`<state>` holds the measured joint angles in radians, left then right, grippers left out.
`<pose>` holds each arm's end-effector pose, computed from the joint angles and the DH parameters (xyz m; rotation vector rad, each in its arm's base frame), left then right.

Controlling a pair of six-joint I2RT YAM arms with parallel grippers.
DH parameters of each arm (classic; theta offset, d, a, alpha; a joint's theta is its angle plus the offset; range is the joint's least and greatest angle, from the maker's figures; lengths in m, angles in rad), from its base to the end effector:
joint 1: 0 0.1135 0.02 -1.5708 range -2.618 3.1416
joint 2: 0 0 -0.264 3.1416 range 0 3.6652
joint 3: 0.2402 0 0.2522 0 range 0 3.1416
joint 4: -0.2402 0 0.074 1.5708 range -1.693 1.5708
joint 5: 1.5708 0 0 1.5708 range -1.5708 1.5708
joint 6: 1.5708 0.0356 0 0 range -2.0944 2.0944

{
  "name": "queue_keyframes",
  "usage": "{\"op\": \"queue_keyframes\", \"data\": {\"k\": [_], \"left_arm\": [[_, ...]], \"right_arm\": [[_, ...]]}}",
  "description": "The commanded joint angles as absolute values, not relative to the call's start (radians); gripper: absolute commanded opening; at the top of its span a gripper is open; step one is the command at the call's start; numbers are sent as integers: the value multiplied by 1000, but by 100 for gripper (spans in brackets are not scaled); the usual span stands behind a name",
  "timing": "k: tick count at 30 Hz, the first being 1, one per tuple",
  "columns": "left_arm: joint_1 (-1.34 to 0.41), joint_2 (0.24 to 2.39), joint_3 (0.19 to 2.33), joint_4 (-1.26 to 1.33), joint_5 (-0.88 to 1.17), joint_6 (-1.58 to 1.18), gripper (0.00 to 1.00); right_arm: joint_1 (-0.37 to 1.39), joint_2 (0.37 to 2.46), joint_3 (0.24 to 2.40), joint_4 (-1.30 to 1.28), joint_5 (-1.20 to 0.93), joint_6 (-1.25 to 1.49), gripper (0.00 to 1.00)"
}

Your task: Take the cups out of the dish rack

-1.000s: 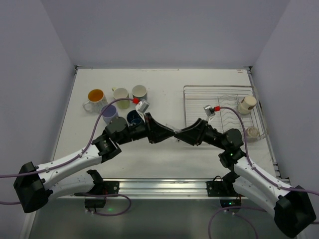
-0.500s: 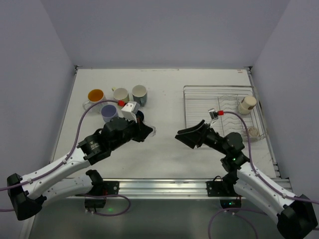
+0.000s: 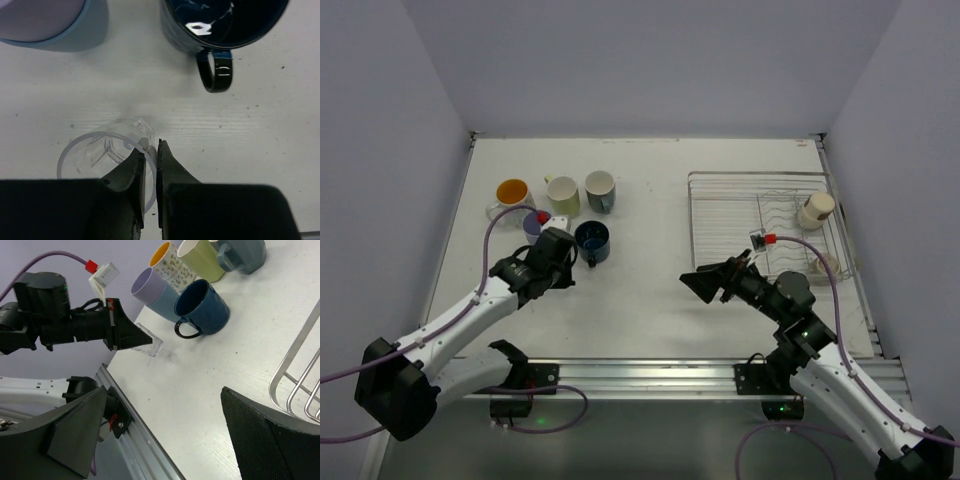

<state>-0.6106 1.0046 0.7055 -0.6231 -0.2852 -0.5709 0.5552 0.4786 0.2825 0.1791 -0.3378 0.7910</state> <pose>0.1659 -0.1039 0.2353 -0.0695 2.4475 -0.1663 0.1172 0.0866 0.2444 -0.0843 1.7480 1.2880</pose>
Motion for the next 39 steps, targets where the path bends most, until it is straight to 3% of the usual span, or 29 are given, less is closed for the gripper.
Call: {"op": "queue_keyframes", "data": {"k": [1,6,11,16,20,23,26,28,35,37,39], "left_arm": [[-549,1058,693,-565,-275,-506,0],[-514,1169,692,-532,-244,-476,2],[-506,1180,696,-537,-261,-469,26],[-505,1183,695,-531,-253,-462,36],[-505,1119,718,-531,-232,-460,50],[-506,1019,771,-526,-180,-445,66],[-508,912,822,-479,-64,-396,85],[-508,830,833,-434,12,-371,92],[-509,614,746,-339,273,-299,97],[-509,572,709,-339,313,-281,98],[-509,516,671,-336,371,-269,99]], "right_arm": [[557,442,301,123,-279,741,99],[557,426,316,66,-258,716,99],[557,419,331,8,-219,696,99],[557,423,376,-60,-195,669,99],[557,411,439,-150,-89,647,98],[555,426,491,-187,-2,629,91],[536,483,549,-210,103,614,75],[491,537,604,-221,139,601,67],[180,774,748,-232,260,563,57],[123,840,770,-192,288,555,62],[63,950,804,-172,358,554,74]]}}
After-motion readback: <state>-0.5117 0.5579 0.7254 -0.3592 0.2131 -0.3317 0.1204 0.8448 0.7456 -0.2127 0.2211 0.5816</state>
